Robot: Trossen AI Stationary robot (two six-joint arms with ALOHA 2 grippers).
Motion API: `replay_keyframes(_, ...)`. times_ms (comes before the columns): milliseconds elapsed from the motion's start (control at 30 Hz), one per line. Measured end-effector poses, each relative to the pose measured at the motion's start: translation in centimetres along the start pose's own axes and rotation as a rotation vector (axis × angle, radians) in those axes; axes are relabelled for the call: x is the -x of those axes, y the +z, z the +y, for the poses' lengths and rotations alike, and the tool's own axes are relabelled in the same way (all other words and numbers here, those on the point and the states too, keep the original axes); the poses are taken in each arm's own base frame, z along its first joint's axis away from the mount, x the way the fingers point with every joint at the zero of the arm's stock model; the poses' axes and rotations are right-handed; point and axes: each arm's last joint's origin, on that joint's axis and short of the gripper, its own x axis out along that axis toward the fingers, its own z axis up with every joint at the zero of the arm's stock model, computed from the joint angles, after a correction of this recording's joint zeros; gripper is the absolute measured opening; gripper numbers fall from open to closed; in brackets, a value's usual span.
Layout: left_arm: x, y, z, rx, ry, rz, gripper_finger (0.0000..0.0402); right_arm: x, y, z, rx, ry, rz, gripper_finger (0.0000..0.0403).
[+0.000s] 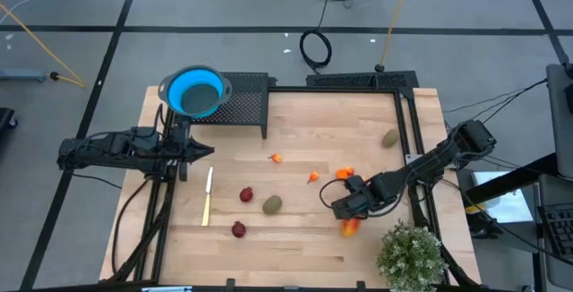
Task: Pick & Place Fruit
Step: Put the mango into the blue strainer bowl on the shelf
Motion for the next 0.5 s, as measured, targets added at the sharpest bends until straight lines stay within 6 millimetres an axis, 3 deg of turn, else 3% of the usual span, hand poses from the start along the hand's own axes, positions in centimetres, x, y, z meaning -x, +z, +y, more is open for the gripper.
replay_keyframes(233,0.00,0.00,0.00,0.000,0.000,0.000,0.0002,-0.01,-0.20,-0.07,0.008,-0.006,0.008,0.0375)
replay_keyframes(500,0.00,0.00,0.00,0.001,0.000,0.000,0.0016,-0.03,-0.68,-0.16,0.022,-0.012,0.042,0.0375)
